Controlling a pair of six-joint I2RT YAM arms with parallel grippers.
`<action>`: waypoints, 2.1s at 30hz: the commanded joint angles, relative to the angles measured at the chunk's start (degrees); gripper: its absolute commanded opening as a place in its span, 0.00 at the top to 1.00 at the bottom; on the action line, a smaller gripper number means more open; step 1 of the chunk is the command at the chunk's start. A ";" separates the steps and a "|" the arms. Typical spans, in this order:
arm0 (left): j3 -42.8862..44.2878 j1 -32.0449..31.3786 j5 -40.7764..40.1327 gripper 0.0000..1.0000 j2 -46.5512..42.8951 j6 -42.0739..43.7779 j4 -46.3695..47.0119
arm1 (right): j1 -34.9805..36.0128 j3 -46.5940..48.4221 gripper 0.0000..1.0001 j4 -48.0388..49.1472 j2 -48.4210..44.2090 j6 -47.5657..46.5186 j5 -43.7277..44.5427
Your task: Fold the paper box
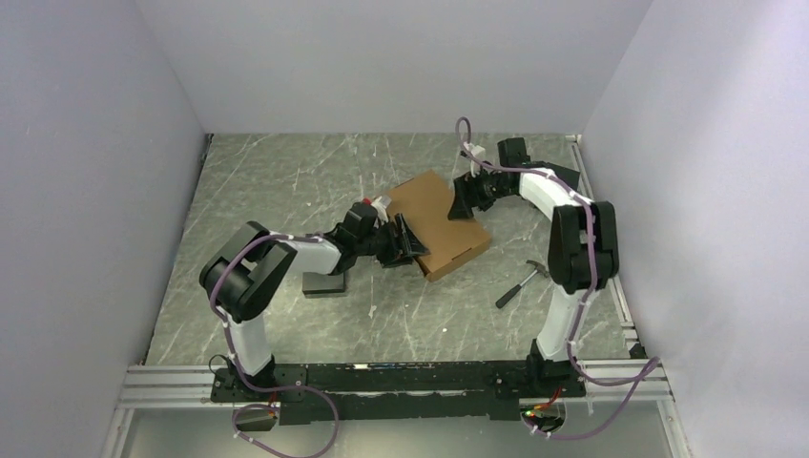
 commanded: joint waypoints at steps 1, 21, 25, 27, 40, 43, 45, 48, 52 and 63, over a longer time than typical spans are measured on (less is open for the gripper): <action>-2.46 -0.34 -1.40 0.23 -5.54 3.35 4.72 | 0.62 -4.64 0.16 2.24 -12.76 -3.96 1.86; -15.06 -2.20 -3.79 0.22 -16.52 -1.84 8.30 | -10.80 -15.20 0.32 7.18 -10.48 7.91 -7.22; -14.04 -4.18 -5.60 0.24 -13.02 -5.90 10.03 | -10.72 -14.42 0.41 5.98 -7.52 8.43 -9.40; -12.53 -5.31 -5.89 0.26 -11.21 -7.23 9.44 | -10.72 -14.41 0.43 5.83 -7.03 8.37 -9.44; -6.01 -10.11 -11.26 0.31 -7.85 -15.26 0.10 | -9.76 -14.41 0.49 5.52 -6.20 8.35 -9.17; -3.68 -10.72 -11.78 0.33 -6.43 -17.68 -4.69 | -9.75 -14.39 0.50 5.50 -6.20 8.34 -9.16; -2.00 -10.84 -12.34 0.39 -6.00 -18.23 -7.83 | -9.60 -14.34 0.51 5.42 -6.21 8.34 -9.10; -0.85 -10.86 -13.36 0.47 -5.97 -18.48 -9.27 | -9.27 -14.24 0.51 5.19 -6.16 8.12 -8.82; 2.55 -10.88 -14.72 0.61 -5.97 -17.66 -13.30 | -8.51 -14.23 0.51 5.02 -5.99 7.87 -8.08; 12.02 -10.32 -14.93 0.84 -2.47 -9.22 -22.45 | -7.36 -13.88 0.53 4.13 -5.43 6.69 -6.97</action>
